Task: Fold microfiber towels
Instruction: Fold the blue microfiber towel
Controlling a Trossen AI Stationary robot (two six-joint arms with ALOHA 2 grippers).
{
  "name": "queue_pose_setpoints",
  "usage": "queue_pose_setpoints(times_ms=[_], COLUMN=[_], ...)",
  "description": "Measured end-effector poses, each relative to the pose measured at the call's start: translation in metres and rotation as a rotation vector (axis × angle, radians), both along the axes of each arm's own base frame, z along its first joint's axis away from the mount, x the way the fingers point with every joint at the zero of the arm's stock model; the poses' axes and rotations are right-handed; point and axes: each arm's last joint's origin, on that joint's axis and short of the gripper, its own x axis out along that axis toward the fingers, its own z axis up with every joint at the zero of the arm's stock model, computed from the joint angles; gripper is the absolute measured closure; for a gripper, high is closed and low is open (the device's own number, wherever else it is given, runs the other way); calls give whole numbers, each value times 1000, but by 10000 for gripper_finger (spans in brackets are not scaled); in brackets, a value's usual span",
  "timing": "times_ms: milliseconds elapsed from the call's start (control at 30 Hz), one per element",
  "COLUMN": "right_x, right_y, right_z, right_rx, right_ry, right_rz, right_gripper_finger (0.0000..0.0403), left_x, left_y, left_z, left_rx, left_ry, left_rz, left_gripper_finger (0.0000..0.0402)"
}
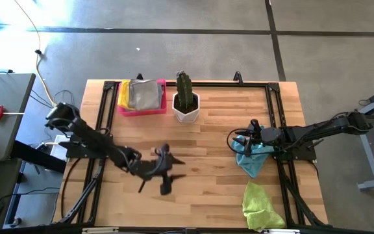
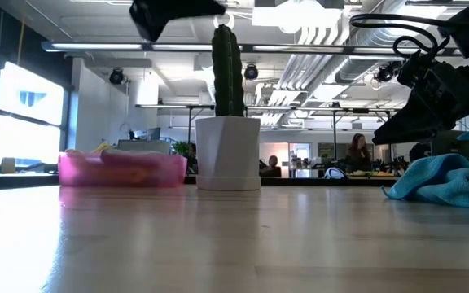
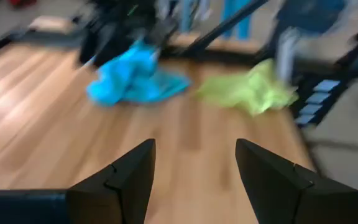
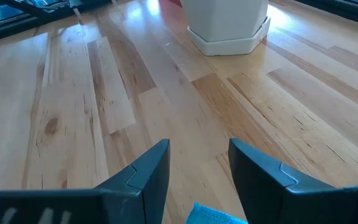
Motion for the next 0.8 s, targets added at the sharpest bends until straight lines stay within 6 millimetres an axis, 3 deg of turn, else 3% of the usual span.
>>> queue_pose_setpoints(times_ms=[167, 367, 567, 800], right_x=[0, 0, 0, 0], right_y=[0, 0, 0, 0], right_z=[0, -1, 0, 0], right_rx=[0, -1, -1, -1], right_ry=[2, 6, 6, 6], right_rz=[0, 0, 0, 0], right_gripper_finger=[247, 247, 247, 247], left_x=[19, 33, 29, 20], left_y=[-27, -45, -54, -67], left_z=[-19, -50, -62, -61], left_rx=[41, 7, -14, -28], left_ry=[-138, -260, -182, -162], left_rz=[-101, -150, -160, -197], left_gripper_finger=[190, 190, 190, 190])
